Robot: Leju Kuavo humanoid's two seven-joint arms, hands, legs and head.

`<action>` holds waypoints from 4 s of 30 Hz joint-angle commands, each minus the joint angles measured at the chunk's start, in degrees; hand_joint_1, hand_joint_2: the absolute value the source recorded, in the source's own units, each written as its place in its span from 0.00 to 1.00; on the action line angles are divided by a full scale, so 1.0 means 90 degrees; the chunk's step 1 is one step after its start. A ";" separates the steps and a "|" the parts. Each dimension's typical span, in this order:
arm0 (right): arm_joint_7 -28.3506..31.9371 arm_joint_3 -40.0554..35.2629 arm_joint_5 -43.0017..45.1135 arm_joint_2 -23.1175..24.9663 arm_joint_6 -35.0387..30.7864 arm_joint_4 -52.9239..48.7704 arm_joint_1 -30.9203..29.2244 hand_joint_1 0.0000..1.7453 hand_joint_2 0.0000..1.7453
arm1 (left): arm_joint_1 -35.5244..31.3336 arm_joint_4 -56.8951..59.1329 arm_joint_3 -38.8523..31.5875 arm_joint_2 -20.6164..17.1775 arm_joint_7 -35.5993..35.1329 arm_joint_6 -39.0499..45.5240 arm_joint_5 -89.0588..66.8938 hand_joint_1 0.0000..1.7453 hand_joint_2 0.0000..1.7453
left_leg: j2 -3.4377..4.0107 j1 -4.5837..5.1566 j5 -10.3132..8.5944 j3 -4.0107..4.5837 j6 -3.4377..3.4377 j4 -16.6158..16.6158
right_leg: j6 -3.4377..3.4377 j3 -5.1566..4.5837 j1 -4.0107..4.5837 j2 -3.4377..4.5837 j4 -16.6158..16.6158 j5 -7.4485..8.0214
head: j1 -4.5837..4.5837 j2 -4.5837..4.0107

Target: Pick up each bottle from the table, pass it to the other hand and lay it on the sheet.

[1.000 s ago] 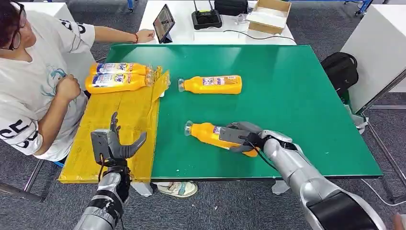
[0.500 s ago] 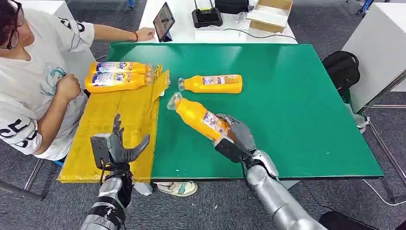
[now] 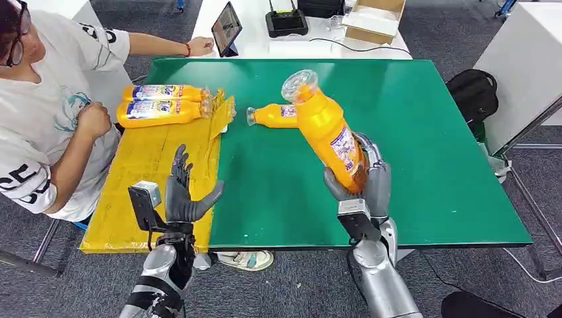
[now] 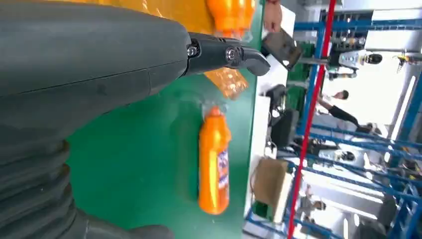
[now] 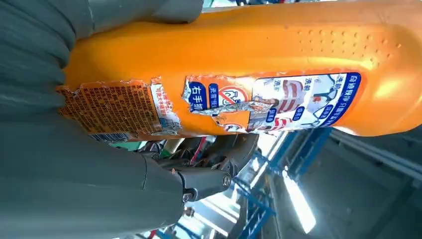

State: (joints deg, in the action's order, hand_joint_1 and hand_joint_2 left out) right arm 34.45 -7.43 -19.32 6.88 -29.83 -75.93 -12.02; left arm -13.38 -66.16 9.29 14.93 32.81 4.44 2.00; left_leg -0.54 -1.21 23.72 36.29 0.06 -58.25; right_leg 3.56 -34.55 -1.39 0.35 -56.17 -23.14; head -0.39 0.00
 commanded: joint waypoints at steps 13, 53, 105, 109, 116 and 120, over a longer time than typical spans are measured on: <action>0.0617 -0.1222 -0.0549 0.0571 0.0503 0.1601 0.0209 1.00 1.00 | 0.0207 -0.0546 0.1413 -0.0190 -0.0790 -0.1725 0.1299 0.00 1.00 | 0.0025 -0.0005 0.0013 -0.0023 -0.0003 0.0010 | -0.0020 0.0019 0.0009 0.0015 0.0009 -0.0006 | 0.0000 0.0000; 0.0588 -0.2521 -0.0832 0.0845 0.0529 0.3564 -0.0290 1.00 1.00 | -0.0024 0.0181 0.1484 -0.0074 -0.0964 -0.2296 0.1792 1.00 1.00 | 0.0000 -0.0005 0.0011 -0.0013 -0.0005 0.0005 | -0.0019 0.0013 0.0009 -0.0013 0.0005 -0.0014 | 0.0002 0.0000; 0.0416 -0.1946 0.0316 0.0538 0.0639 -0.0105 0.0335 0.00 0.00 | -0.1560 0.1184 -0.0825 -0.0651 0.0687 0.2593 -0.1743 1.00 1.00 | 0.0012 -0.0002 0.0000 -0.0002 -0.0002 0.0005 | -0.0017 -0.0007 0.0004 0.0002 -0.0006 -0.0004 | 0.0002 0.0000; 0.0469 -0.2009 0.0332 0.0539 0.0583 -0.0228 0.0363 0.00 0.00 | -0.1764 0.1639 -0.1018 -0.0775 0.0606 0.3157 -0.2363 1.00 1.00 | -0.0001 -0.0003 -0.0005 0.0005 -0.0001 0.0006 | -0.0012 -0.0010 0.0004 -0.0009 -0.0002 -0.0004 | 0.0002 0.0000; 0.0541 -0.2169 0.0385 0.0533 0.0503 -0.0296 0.0331 0.00 0.00 | -0.2208 0.2610 -0.1287 -0.1212 -0.0349 0.3951 -0.5993 1.00 1.00 | 0.0020 -0.0006 0.0003 -0.0018 0.0000 0.0008 | -0.0026 0.0005 0.0009 0.0008 -0.0003 -0.0006 | 0.0000 0.0000; 0.0592 -0.2263 0.0553 0.0514 0.0674 -0.0144 0.0191 0.00 0.00 | -0.2829 0.4184 -0.0819 -0.1725 -0.1254 0.3951 -0.8655 1.00 1.00 | 0.0020 -0.0006 0.0001 -0.0006 -0.0001 0.0005 | -0.0019 -0.0005 0.0008 0.0009 -0.0004 -0.0003 | 0.0002 0.0000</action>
State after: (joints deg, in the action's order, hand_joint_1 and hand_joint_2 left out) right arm 37.92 -26.16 -16.24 13.22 -25.09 -78.03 -8.32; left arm -28.39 -51.71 0.13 6.77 30.38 39.69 -51.95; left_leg -0.46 -1.25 23.67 36.46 0.09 -58.24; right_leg 3.54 -34.78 -1.37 0.39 -56.24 -23.13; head -0.37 0.00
